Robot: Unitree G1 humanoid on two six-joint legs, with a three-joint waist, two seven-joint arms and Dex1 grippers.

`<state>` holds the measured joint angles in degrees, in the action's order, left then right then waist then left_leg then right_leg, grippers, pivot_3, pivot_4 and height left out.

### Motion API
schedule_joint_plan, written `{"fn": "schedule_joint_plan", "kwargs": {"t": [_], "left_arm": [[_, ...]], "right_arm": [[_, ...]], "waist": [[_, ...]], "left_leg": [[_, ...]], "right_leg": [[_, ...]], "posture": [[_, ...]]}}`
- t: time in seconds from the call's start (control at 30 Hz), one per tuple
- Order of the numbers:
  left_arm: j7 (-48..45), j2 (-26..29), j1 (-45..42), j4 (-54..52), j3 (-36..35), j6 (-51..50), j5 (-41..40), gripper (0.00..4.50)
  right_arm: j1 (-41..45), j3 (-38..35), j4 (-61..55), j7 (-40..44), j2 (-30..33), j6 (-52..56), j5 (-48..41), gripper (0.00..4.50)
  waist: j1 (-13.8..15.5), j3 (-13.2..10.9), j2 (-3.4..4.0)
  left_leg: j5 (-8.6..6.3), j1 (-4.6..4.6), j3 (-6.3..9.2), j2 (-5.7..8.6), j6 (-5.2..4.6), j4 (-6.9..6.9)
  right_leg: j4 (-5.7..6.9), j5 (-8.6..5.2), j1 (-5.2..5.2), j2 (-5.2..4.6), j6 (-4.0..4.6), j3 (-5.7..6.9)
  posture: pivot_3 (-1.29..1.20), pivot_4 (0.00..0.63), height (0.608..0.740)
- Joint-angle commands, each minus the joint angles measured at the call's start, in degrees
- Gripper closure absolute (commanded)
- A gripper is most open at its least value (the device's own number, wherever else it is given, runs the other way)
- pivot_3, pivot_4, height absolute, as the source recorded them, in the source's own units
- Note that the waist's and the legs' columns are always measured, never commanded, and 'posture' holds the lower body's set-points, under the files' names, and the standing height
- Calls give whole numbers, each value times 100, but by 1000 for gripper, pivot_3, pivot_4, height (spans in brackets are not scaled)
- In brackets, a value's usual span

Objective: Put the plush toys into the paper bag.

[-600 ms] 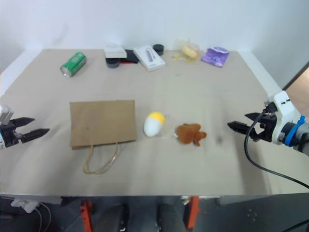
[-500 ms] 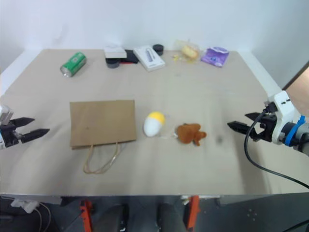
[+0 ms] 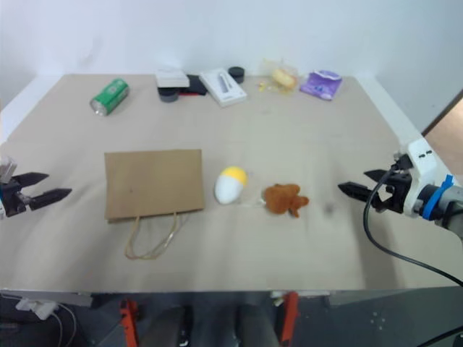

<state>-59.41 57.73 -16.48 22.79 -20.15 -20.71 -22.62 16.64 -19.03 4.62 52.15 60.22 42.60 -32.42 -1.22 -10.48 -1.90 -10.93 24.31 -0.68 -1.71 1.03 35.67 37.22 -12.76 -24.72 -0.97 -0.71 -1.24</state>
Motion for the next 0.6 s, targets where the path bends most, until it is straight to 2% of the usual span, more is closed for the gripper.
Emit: {"fn": "schedule_joint_plan", "kwargs": {"t": [0.03, 0.23, 0.33, 0.5, 0.6], "left_arm": [[-26, 68, -192, 158, -71, 275, 75, 144], [-147, -74, -366, 127, -32, 538, 18, 144], [-123, -251, -430, -322, -23, 744, -25, 144], [-386, -493, -310, -2038, 222, 593, -372, 144], [-633, -433, -41, -2811, 747, 1131, 59, 144]], "right_arm": [[94, -266, -25, 46, 9, -115, -26, 0], [88, -368, 16, 254, -19, -354, -88, 0], [-43, -767, -345, 808, -165, -454, -643, 0], [-441, -909, -1549, 1675, 12, 16, -1525, 0], [-252, -673, -2205, 1720, -5, -27, -1721, 0]], "waist": [[0, 0, 0], [0, 0, 0], [1, 0, 0], [3, 1, -1], [-12, 3, 5]], "left_leg": [[0, 0, -4, 0, 0, 5], [0, 0, -14, 0, 0, 18], [0, 0, -17, 0, 0, 26], [0, 1, -5, -4, -1, 41], [-1, -4, -9, -3, -1, 55]], "right_leg": [[2, 4, 0, 0, -2, -4], [3, 13, 1, 0, -10, -11], [4, 17, 4, 0, -16, -17], [3, 22, 21, 5, -28, -24], [4, 28, 30, 4, -37, -31]], "posture": [[0, 150, 740], [0, 150, 740], [0, 150, 740], [0, 150, 740], [0, 150, 740]]}}
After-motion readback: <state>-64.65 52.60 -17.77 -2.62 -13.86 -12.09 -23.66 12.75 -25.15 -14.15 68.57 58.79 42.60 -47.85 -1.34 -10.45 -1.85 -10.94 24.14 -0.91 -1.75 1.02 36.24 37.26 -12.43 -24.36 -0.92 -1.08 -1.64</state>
